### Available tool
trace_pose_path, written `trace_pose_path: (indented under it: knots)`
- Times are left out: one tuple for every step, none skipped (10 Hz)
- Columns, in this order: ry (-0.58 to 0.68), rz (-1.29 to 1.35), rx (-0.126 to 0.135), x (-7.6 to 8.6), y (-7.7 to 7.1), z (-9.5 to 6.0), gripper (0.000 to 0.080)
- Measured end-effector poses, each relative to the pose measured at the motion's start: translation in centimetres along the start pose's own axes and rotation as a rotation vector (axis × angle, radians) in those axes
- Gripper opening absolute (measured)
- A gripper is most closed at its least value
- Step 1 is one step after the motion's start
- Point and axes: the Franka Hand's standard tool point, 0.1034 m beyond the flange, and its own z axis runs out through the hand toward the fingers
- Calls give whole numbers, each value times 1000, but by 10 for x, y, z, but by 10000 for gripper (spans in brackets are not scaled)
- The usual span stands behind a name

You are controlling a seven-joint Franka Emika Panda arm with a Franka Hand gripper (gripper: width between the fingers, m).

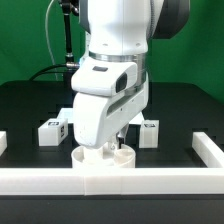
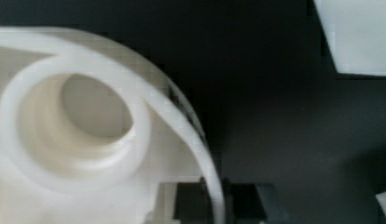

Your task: Assemble stool

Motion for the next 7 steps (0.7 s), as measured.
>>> trace_pose_path:
  knots:
    - [0,0,0,0,0,0,27]
    - [1,9,-1,6,-2,-1,27]
    - [5,-5,6,21,-11,-2,28]
    - [8,-19,5,33,-16,-3,28]
    - [8,-29,5,41,-21,-3,28]
    - [8,-44,11,53,-28,-2,28]
    - [4,-57,22,64,-33,-1,28]
